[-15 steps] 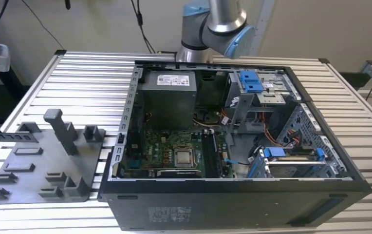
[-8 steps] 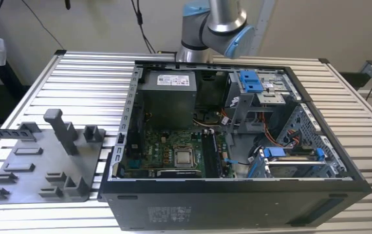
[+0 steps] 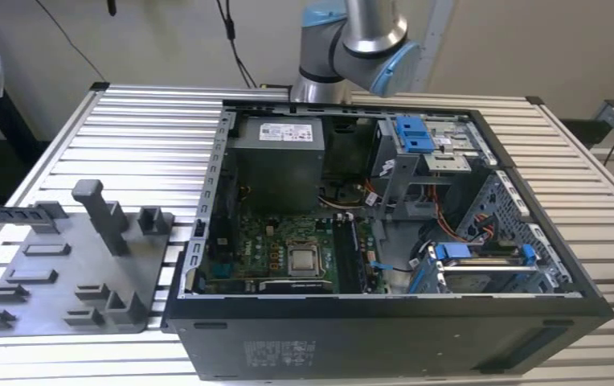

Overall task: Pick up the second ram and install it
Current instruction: 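Pick up the second ram and move it above second insertion slot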

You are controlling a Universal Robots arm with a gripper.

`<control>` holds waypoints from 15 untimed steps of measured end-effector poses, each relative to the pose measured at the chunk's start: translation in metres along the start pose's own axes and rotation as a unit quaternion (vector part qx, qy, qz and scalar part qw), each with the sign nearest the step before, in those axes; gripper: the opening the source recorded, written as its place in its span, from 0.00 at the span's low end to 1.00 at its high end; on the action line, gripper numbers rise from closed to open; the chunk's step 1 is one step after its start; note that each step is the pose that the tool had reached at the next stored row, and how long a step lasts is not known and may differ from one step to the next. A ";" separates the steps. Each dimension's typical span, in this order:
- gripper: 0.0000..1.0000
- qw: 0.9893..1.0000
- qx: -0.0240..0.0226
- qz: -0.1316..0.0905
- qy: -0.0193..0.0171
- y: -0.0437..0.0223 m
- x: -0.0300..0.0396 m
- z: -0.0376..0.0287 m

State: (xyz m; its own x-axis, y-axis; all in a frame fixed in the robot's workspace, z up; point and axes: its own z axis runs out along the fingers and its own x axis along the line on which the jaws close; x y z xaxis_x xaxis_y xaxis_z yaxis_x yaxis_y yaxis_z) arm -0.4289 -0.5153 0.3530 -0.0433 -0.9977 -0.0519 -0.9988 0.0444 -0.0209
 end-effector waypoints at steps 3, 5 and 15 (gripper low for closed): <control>0.14 1.000 0.000 0.000 0.000 -0.0001 -0.0003 -0.0051; 0.14 1.000 0.000 0.000 0.000 -0.0002 -0.0005 -0.0088; 0.14 1.000 0.000 0.000 0.000 -0.0006 -0.0014 -0.0273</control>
State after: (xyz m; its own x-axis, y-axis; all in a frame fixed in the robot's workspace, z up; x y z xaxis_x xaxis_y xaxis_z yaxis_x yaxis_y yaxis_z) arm -0.4289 -0.5153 0.3804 -0.0433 -0.9977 -0.0519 -0.9988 0.0444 -0.0209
